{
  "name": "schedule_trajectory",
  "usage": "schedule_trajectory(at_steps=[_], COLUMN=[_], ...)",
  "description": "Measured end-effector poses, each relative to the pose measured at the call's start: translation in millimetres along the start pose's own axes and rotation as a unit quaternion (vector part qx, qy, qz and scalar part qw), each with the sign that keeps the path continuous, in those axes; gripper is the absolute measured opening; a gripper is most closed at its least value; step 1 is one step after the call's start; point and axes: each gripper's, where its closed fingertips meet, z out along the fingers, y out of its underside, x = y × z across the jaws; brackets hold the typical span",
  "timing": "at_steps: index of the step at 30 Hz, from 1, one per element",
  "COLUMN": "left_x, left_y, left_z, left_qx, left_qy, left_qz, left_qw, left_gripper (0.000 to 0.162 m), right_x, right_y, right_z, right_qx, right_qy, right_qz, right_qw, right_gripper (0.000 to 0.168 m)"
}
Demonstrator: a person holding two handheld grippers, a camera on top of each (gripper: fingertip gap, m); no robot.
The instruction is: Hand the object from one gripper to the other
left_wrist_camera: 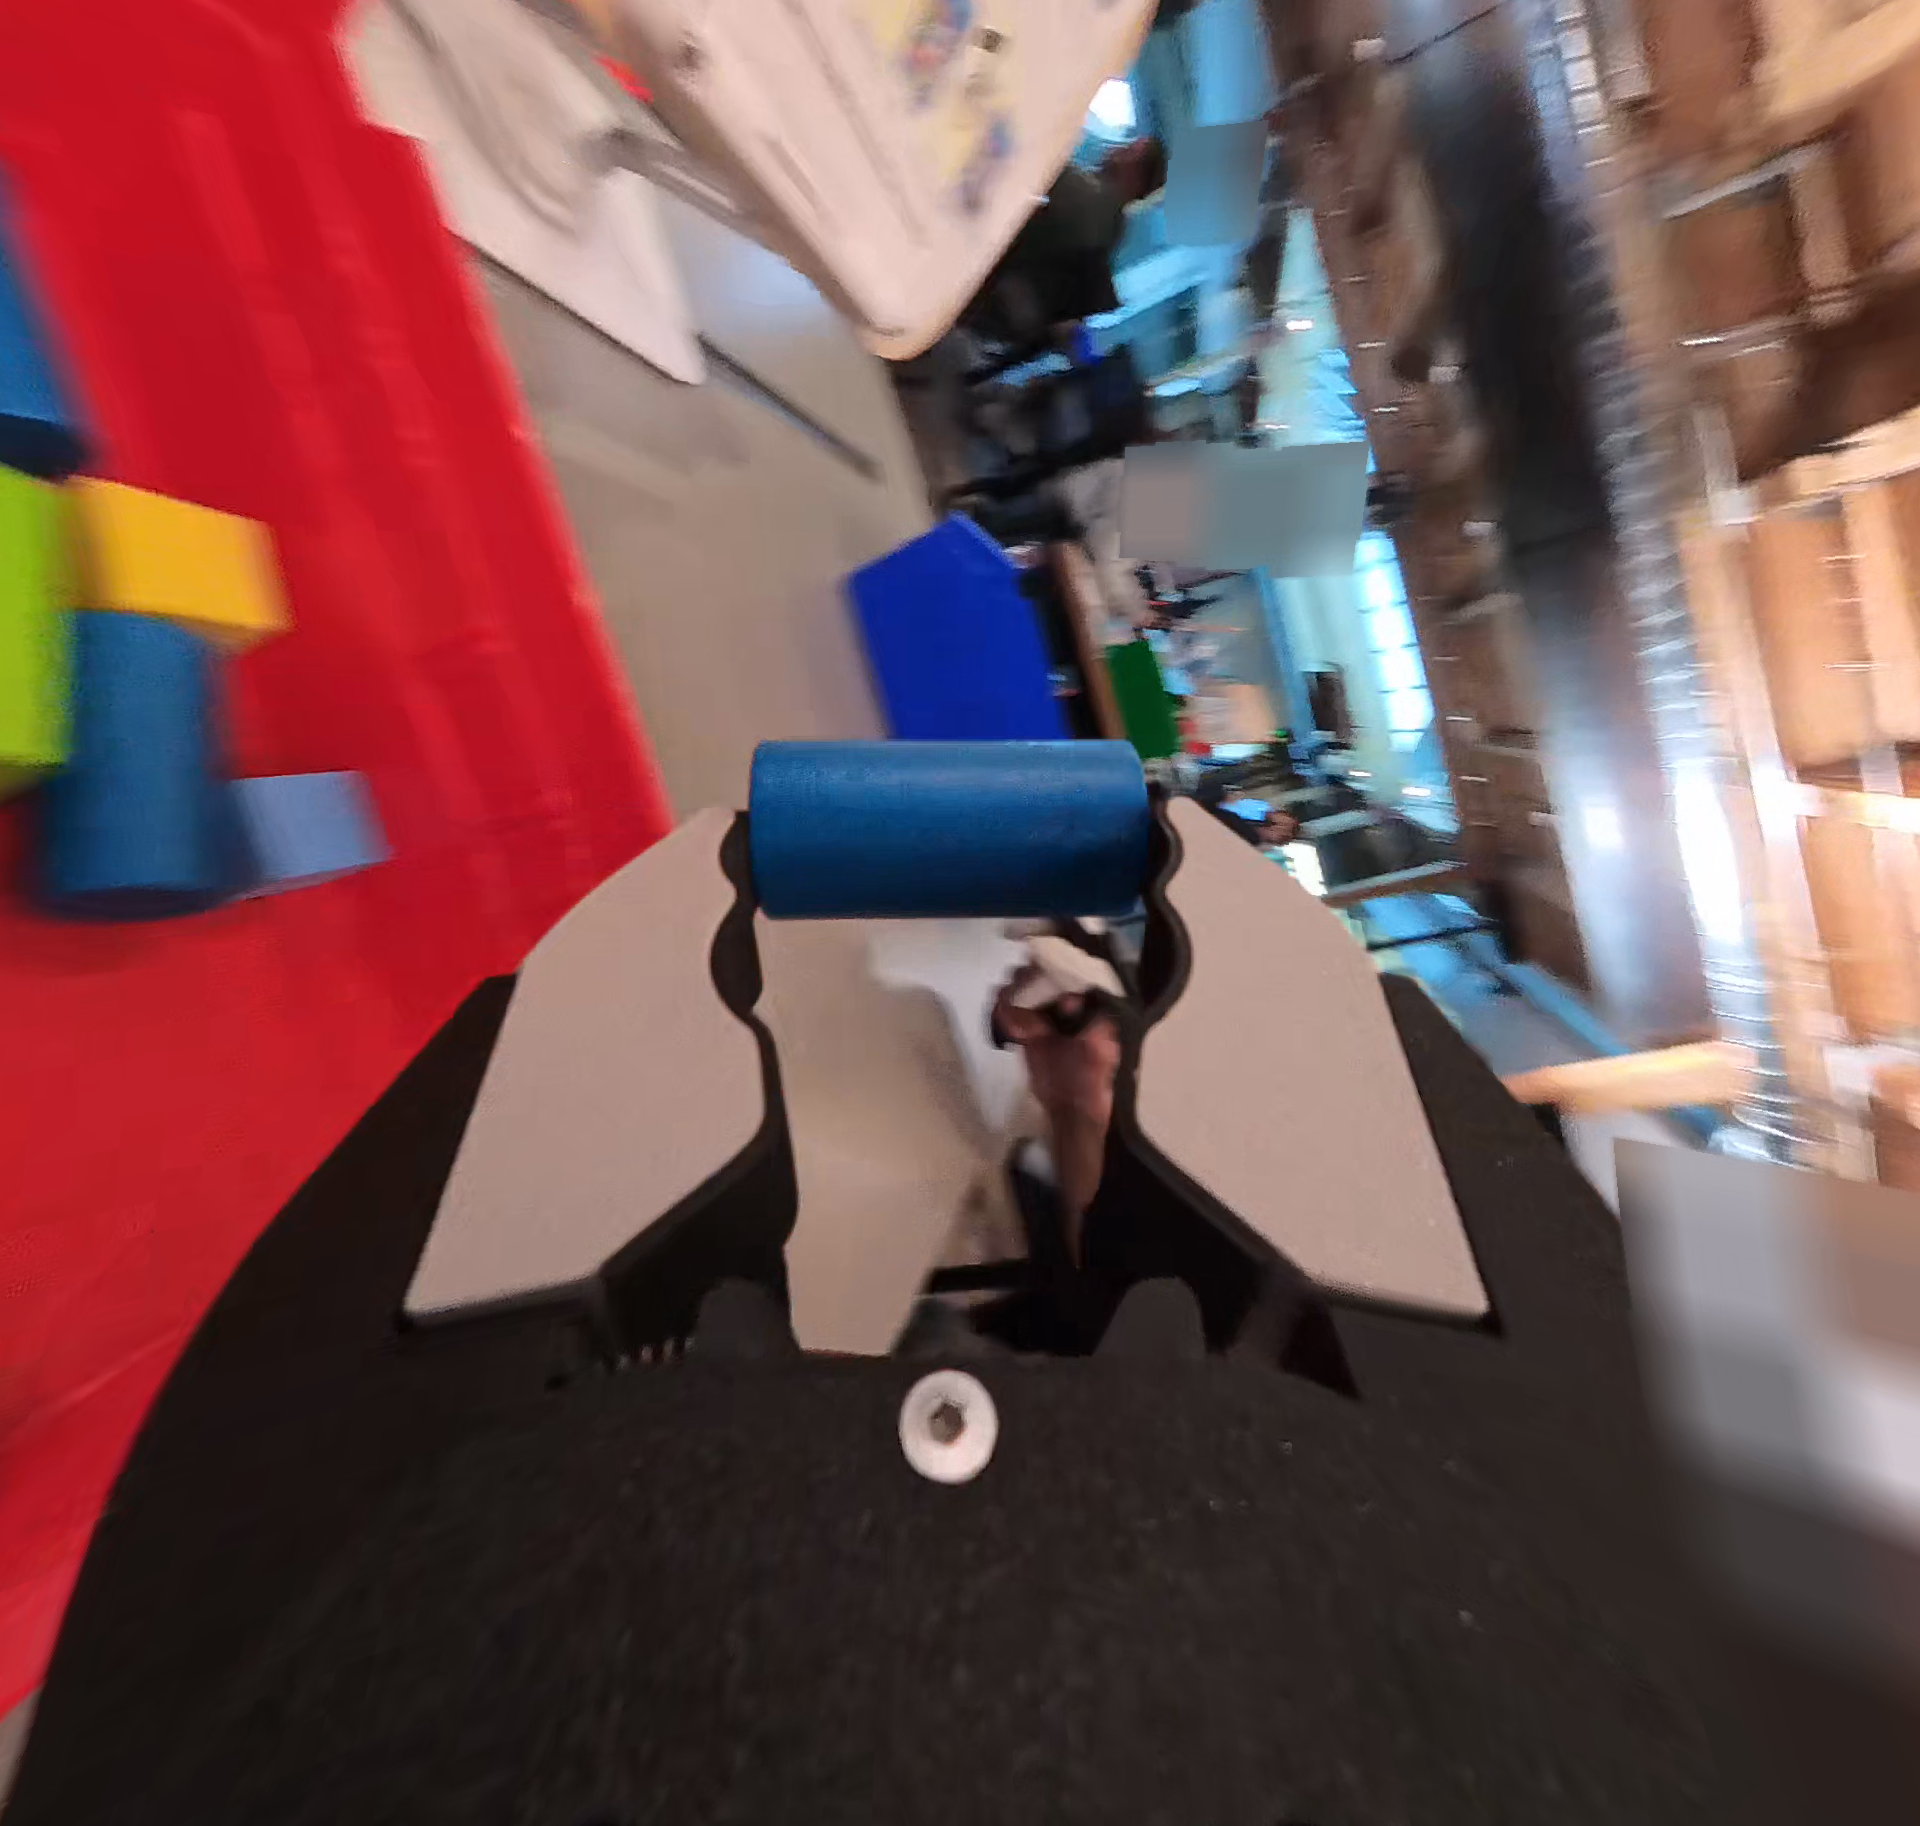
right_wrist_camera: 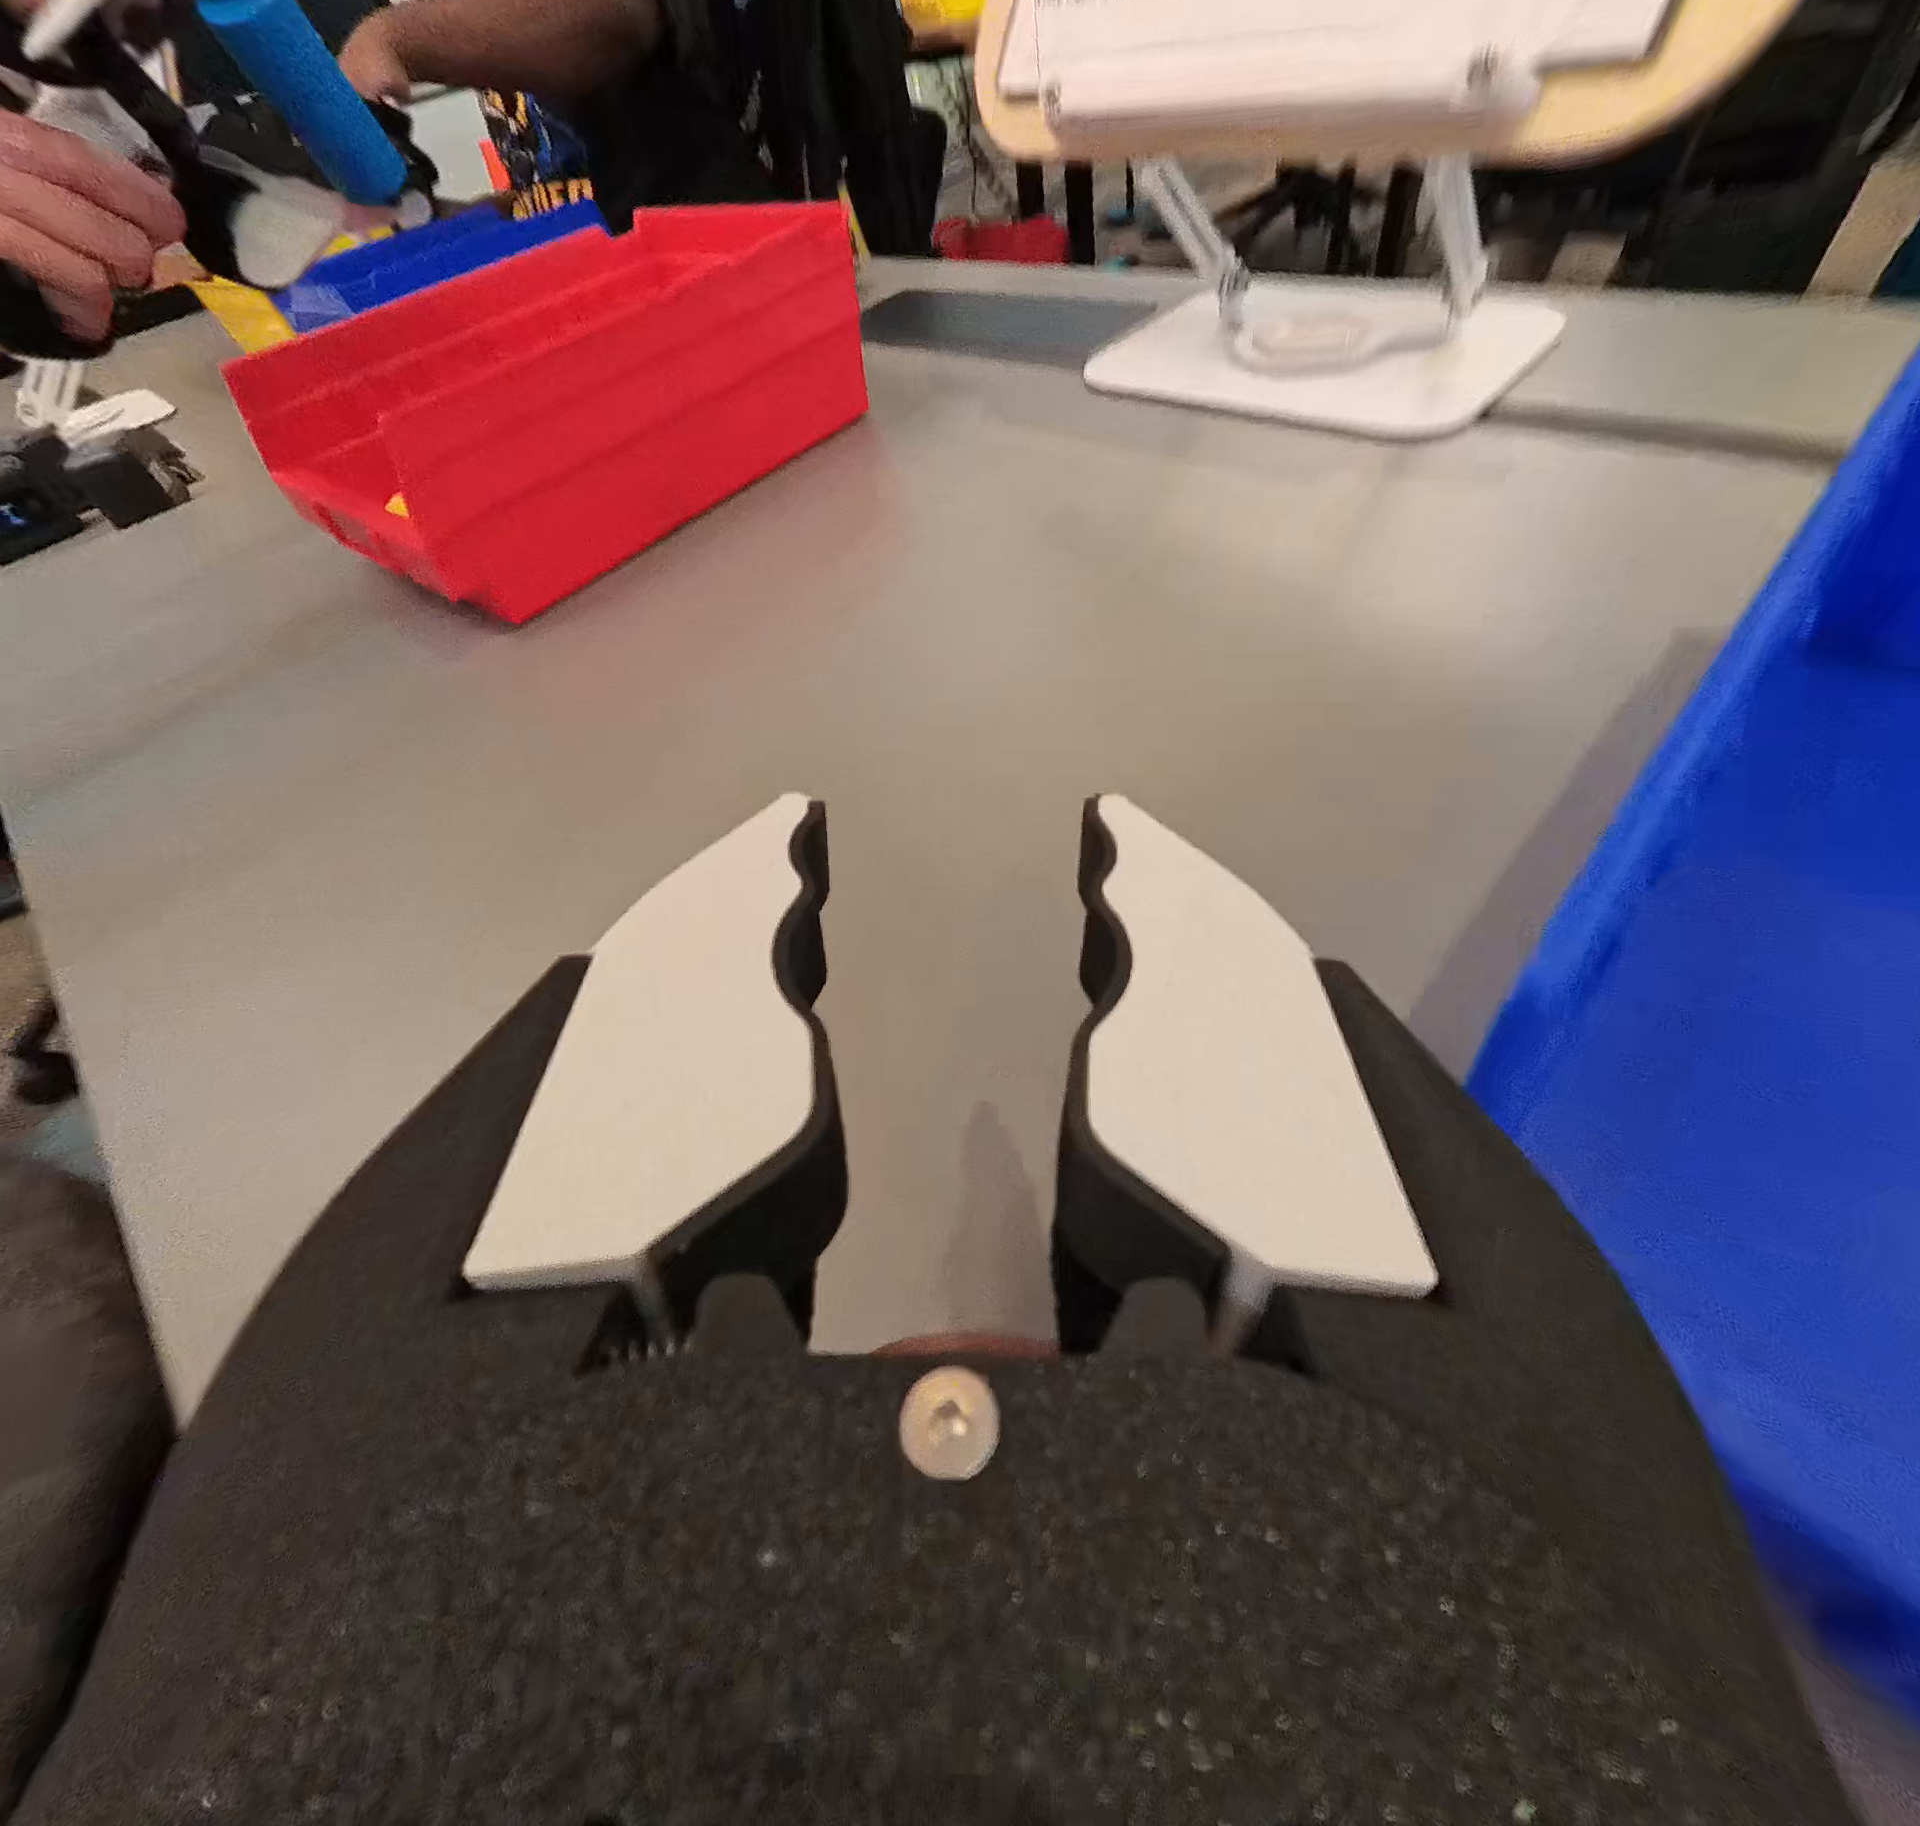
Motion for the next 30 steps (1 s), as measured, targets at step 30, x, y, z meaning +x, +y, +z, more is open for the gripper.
schedule_trajectory(at_steps=[30], left_x=[108.2], left_y=[100.7], left_z=[193.4], left_qx=[-0.202], left_qy=[0.279], left_qz=[-0.14], left_qw=[0.928], left_gripper=[0.071], right_x=[-84.7], right_y=[-150.8], right_z=[105.4], right_qx=[0.041], right_qy=[-0.255], right_qz=[-0.223], right_qw=[0.94], right_gripper=[0.032])
